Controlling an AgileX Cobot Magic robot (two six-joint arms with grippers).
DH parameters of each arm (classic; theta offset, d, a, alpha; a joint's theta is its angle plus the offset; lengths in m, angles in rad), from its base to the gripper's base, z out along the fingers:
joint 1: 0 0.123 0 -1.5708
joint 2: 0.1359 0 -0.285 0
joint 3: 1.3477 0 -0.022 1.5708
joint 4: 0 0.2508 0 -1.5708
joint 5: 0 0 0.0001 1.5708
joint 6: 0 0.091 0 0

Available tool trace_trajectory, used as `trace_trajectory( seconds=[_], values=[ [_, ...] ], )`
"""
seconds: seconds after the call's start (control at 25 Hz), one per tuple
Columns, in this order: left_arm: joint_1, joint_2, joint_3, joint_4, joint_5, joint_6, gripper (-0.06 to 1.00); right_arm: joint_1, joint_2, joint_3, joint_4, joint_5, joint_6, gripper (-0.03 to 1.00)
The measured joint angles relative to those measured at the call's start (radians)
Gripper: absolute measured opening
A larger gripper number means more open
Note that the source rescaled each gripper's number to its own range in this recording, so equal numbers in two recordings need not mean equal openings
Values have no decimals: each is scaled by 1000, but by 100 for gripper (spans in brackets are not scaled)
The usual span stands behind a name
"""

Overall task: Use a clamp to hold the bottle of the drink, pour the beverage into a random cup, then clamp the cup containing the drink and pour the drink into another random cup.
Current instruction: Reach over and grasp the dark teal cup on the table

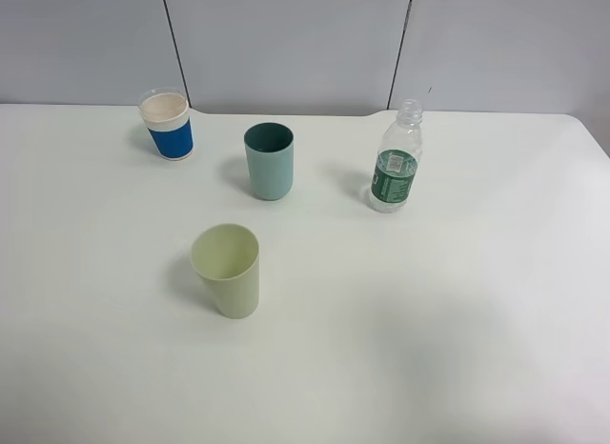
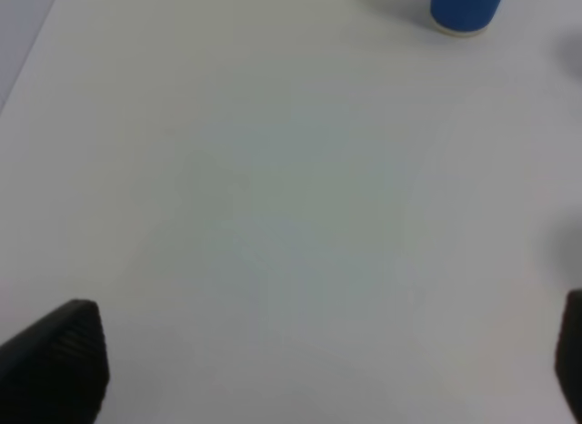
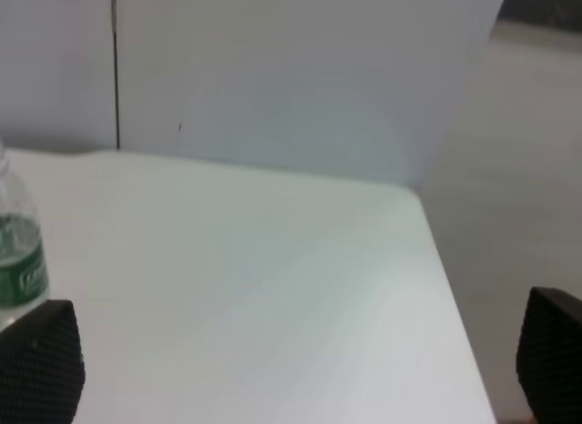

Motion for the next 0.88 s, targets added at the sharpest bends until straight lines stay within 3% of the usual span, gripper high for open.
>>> trace_trajectory(
  seconds=[0.44, 0.88],
  values=[
    [0, 0, 0, 0, 0, 0, 100, 0, -66, 0, 93, 254, 3, 100],
    [0, 0, 0, 0, 0, 0, 100, 0, -66, 83, 163, 254, -8, 100]
  ],
)
